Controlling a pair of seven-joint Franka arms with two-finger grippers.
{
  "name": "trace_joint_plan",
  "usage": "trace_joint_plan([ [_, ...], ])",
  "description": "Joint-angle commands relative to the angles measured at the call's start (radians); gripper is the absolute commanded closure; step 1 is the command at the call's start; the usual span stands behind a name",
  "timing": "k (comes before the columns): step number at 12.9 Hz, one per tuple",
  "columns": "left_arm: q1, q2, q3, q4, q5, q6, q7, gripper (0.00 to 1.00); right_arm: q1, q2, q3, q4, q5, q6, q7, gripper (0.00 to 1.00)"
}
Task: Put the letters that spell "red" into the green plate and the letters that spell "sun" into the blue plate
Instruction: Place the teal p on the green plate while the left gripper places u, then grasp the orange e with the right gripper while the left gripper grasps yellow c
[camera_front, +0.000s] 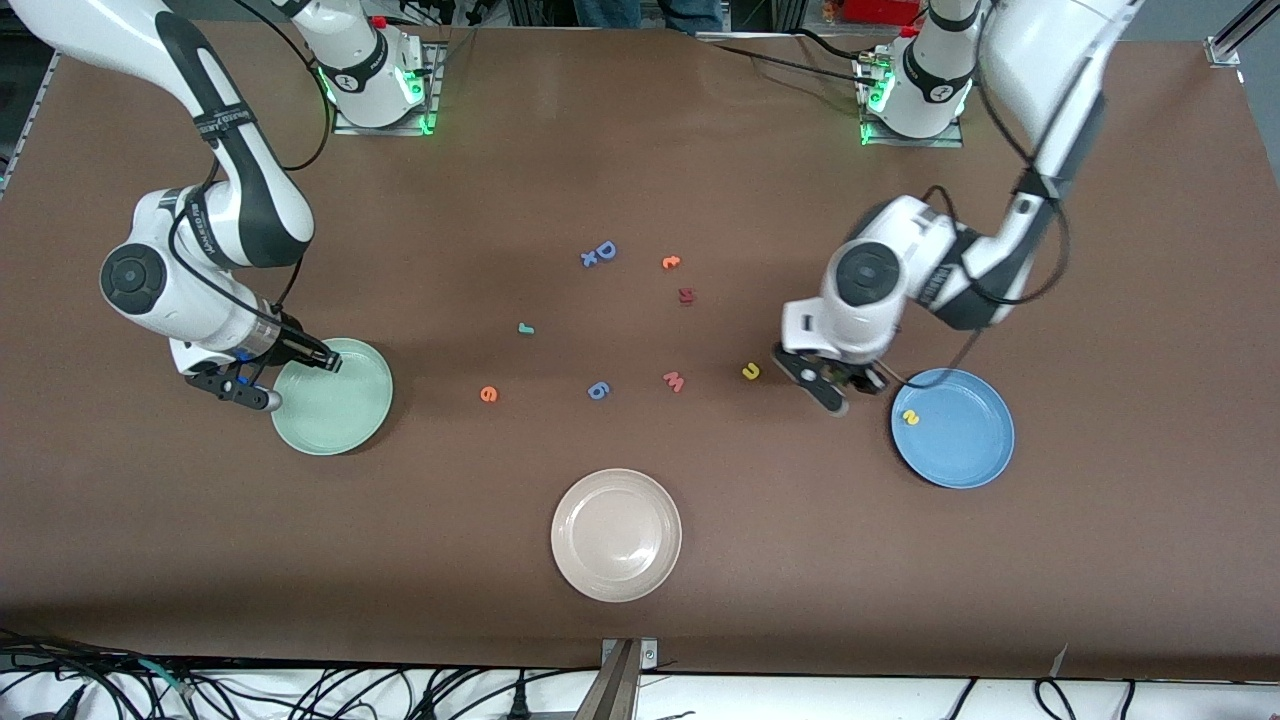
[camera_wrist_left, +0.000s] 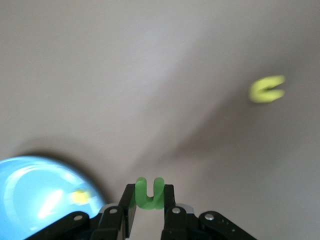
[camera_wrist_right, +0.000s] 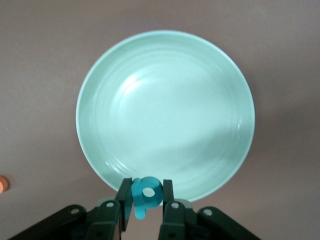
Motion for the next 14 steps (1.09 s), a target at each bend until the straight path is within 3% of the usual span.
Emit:
trace_joint_plan([
  [1,0.123,0.054,-0.008,0.067,0.020,-0.009,0.197,0.98,-0.005,0.037,0.005,0.053,0.008,-0.016,-0.026,0.57],
  [2,0.168,0.080,-0.007,0.093,0.026,-0.003,0.246,0.98,-0.005,0.037,0.005,0.053,0.010,-0.016,-0.017,0.30],
  [3,0.212,0.109,-0.007,0.109,0.029,0.002,0.289,0.97,-0.005,0.037,0.003,0.053,0.013,-0.016,-0.007,0.13],
  [5,0.295,0.166,-0.005,0.123,0.031,0.077,0.375,0.97,0.003,0.032,0.003,0.053,0.017,-0.014,-0.001,0.06],
  [6,0.318,0.184,-0.007,0.123,0.029,0.097,0.400,0.87,0.012,0.031,0.003,0.053,0.020,-0.013,0.014,0.06],
  [7,0.324,0.189,-0.005,0.123,0.031,0.099,0.403,0.01,0.040,0.029,-0.004,0.053,0.020,-0.013,0.070,0.06],
  [12,0.317,0.163,-0.017,0.121,0.014,0.068,0.431,0.00,0.244,0.112,-0.086,0.140,0.020,0.013,0.334,0.06],
  [14,0.321,0.142,-0.080,0.121,-0.020,0.010,0.365,0.00,0.314,0.166,-0.119,0.215,0.020,0.013,0.393,0.06],
])
